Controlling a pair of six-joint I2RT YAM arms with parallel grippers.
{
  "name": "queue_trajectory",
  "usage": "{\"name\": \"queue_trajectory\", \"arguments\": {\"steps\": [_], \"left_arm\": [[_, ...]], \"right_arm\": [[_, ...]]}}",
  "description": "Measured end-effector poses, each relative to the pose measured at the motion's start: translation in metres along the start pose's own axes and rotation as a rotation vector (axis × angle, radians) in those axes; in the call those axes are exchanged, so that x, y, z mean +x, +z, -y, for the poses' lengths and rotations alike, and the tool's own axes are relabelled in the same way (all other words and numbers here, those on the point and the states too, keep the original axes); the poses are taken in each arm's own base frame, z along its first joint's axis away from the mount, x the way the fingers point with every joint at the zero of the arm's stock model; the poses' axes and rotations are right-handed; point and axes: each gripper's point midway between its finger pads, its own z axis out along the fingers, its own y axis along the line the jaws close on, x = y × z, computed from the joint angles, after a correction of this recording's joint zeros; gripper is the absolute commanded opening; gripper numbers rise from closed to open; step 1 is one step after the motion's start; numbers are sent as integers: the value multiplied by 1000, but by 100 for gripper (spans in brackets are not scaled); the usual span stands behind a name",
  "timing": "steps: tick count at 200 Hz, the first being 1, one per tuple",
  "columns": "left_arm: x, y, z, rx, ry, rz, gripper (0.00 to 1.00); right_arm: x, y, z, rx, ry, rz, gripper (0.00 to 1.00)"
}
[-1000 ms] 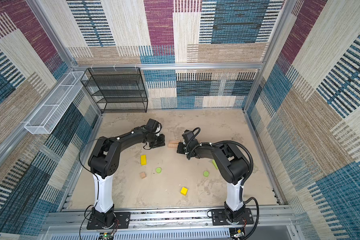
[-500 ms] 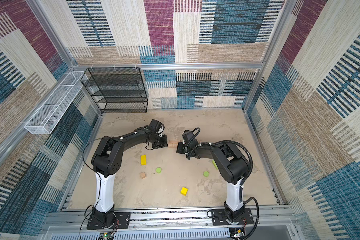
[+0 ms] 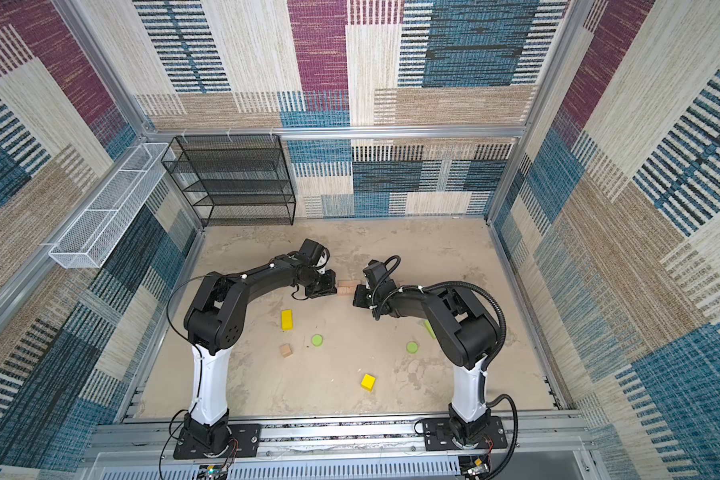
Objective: Build the wood block tower
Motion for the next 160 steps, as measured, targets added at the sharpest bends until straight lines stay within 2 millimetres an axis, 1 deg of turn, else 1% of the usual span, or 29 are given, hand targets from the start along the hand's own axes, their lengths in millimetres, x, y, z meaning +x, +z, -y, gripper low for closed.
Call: {"name": "queue_trajectory", "arguments": {"steps": [54, 160], "left_arm": [[-4, 3, 2, 8, -1, 6, 0], [-4, 3, 2, 8, -19, 6, 0]], "right_arm": [[2, 0, -2, -16, 4, 2, 0], [4, 0, -4, -23, 10, 4, 0]]}}
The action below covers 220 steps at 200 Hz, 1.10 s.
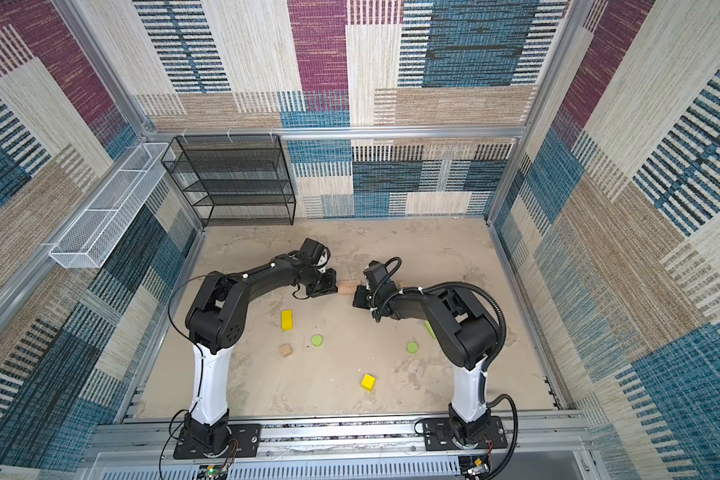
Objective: Build the wood block tower
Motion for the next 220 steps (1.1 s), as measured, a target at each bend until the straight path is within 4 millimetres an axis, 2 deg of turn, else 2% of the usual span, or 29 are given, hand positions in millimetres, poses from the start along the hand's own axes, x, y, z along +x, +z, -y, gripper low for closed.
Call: {"name": "queue_trajectory", "arguments": {"steps": [36, 76, 135, 181, 220], "left_arm": [[0, -2, -2, -15, -1, 2, 0], [-2, -9, -5, -48, 1, 19, 0], [-3, -25, -9, -76, 10, 44, 0], [-8, -24, -8, -68, 14, 47, 0], [-2, -26, -12, -72, 12, 42, 0]], "right_arm": [[7, -7, 4, 14, 3, -15, 0], [17, -28, 12, 50, 18, -28, 0], [-14, -83, 1, 70, 6, 115, 0], [-29, -121, -1, 94, 13, 216, 0], [-34, -149, 7, 134, 17, 287, 11]]}}
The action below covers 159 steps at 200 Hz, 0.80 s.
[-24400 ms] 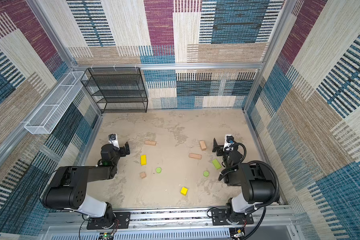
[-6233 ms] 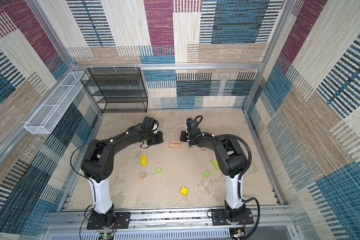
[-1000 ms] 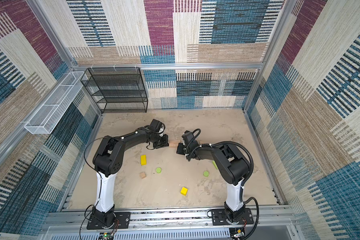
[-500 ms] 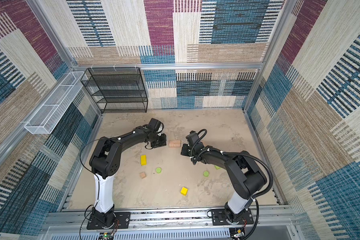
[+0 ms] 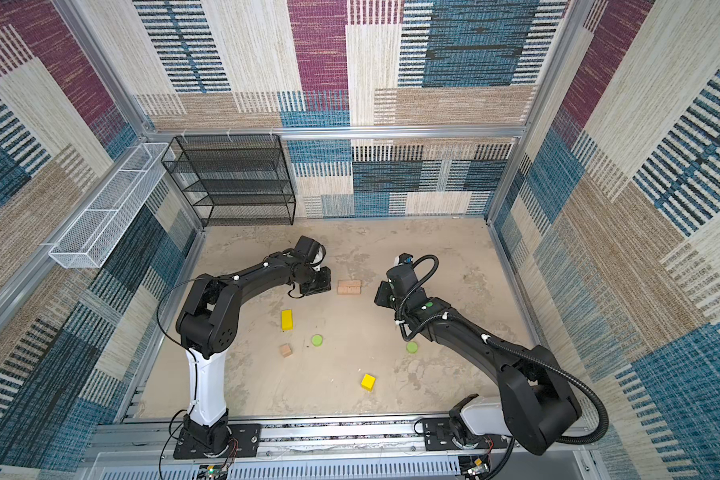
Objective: Build the wood block tower
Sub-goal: 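Draw the right gripper back from the stack toward a loose wooden bar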
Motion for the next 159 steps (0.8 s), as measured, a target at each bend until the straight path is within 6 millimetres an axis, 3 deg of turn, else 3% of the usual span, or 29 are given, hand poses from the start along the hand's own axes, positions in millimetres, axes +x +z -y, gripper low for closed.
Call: {"name": "queue_trajectory", "arguments": {"steps": [9, 21, 38, 59, 82, 116, 159], "left_arm": [[1, -3, 0, 0, 0, 2, 0], [-1, -10, 3, 6, 5, 16, 0], [-2, -18, 5, 16, 10, 33, 0], [0, -27, 5, 20, 15, 47, 0], [-1, -37, 5, 30, 24, 69, 1], [-4, -49, 6, 38, 44, 97, 25], [-6, -66, 2, 30, 52, 132, 80]], "right_arm": [[-1, -2, 5, 23, 0, 6, 17], [2, -4, 15, 61, -1, 6, 34], [9, -7, 29, 106, 3, 0, 46], [11, -12, 48, 153, 26, 6, 77], [0, -18, 67, 185, 51, 35, 99], [-9, -19, 83, 219, 50, 52, 99], [-6, 2, 98, 236, 20, -19, 99]]}}
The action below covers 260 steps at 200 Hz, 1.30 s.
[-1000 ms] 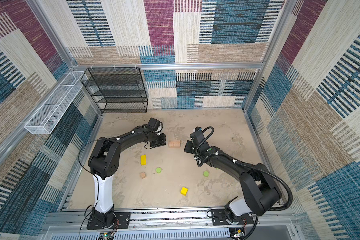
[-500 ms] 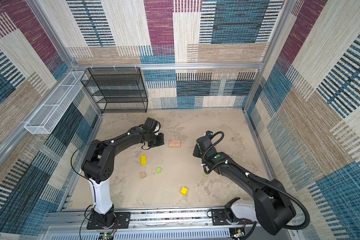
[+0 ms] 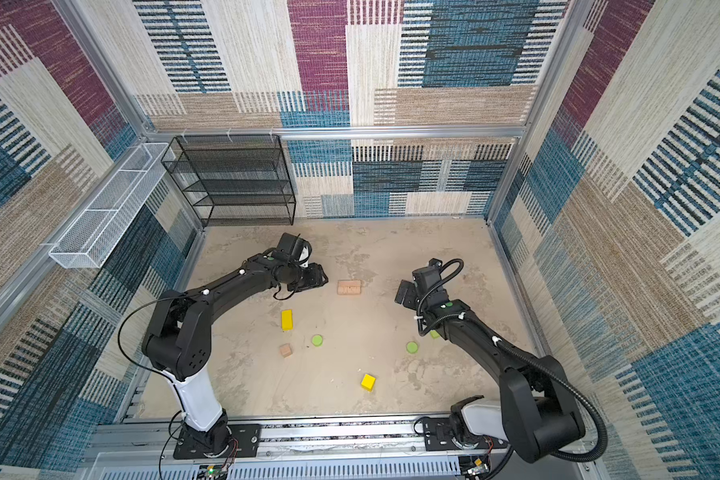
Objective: Build the wood block tower
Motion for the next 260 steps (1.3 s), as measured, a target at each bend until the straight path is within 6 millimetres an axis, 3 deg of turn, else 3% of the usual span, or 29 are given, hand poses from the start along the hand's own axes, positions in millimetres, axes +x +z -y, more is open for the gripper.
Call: {"name": "queue_trajectory", "arguments": {"steps": [29, 40, 68, 162, 194, 260], "left_arm": [[-1, -12, 1, 8, 1, 22, 98], [-2, -15, 2, 13, 3, 30, 100], [-3, -22, 3, 19, 4, 42, 99], [-4, -25, 1, 17, 0, 49, 100], [-3, -24, -1, 16, -2, 49, 100], [-2, -18, -4, 11, -8, 38, 99]], "right_arm": [[-2, 17, -7, -18, -39, -41, 99], [-4, 24, -11, -26, -54, -51, 99], [-7, 39, -17, -31, -96, -75, 99], [11, 78, -21, -53, -143, -174, 99], [18, 82, -25, -83, -143, -201, 100], [33, 80, -35, -165, -117, -247, 88]]}}
